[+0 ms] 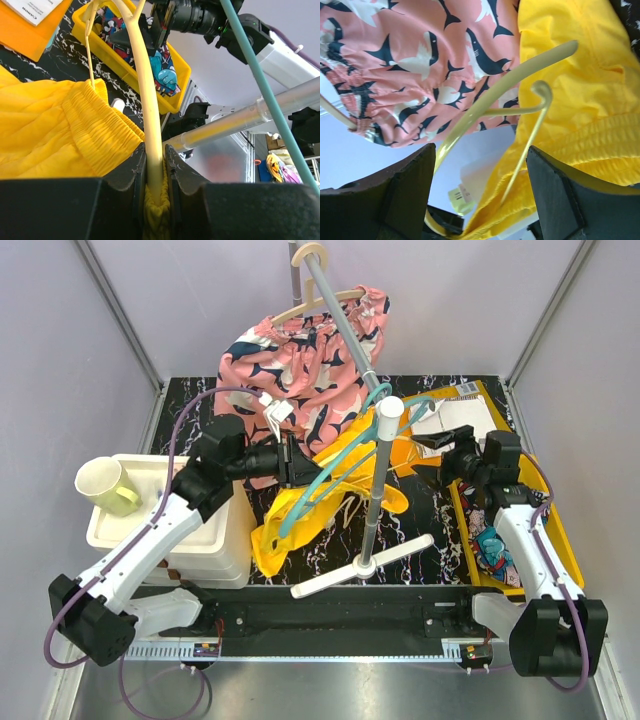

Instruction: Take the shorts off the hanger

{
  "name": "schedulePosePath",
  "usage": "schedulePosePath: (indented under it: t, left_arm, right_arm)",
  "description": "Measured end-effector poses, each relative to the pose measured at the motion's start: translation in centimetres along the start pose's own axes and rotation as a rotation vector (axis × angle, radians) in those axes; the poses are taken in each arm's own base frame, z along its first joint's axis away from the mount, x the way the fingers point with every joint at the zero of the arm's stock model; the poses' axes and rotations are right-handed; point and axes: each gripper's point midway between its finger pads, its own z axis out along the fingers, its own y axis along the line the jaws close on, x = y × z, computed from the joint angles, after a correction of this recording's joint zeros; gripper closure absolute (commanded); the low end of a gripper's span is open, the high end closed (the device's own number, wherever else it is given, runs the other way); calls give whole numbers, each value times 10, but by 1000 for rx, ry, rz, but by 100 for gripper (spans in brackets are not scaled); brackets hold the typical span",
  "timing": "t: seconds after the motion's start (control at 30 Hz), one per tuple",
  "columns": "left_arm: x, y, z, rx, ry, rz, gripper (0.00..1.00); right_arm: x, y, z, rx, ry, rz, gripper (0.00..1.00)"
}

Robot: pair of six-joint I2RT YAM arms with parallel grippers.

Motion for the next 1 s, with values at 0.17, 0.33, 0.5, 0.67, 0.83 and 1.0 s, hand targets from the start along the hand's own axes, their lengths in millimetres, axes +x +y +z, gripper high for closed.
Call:
schedulePosePath:
  t: [0.17,0.33,0.5,0.67,0.83,1.0]
  left_arm:
    - [4,-1,0,-8,16,6,100]
    - [7,-8,3,10,29,17,100]
    - [7,-12,4,18,32,21,100]
    - [6,-13,3,23,26,28,100]
    - [5,-17,3,31,21,36,100]
    - [4,-20,2,38,17,41,100]
  right_arm:
    - [1,15,-9,-39,-22,59,21]
    - [0,33,-7,-77,-20,79,24]
    - [4,35,2,-79,4,111,46]
    - [3,40,2,-101,-1,141,53]
    - [2,41,8,-117,14,166,53]
    - [2,42,15,-121,28,190,56]
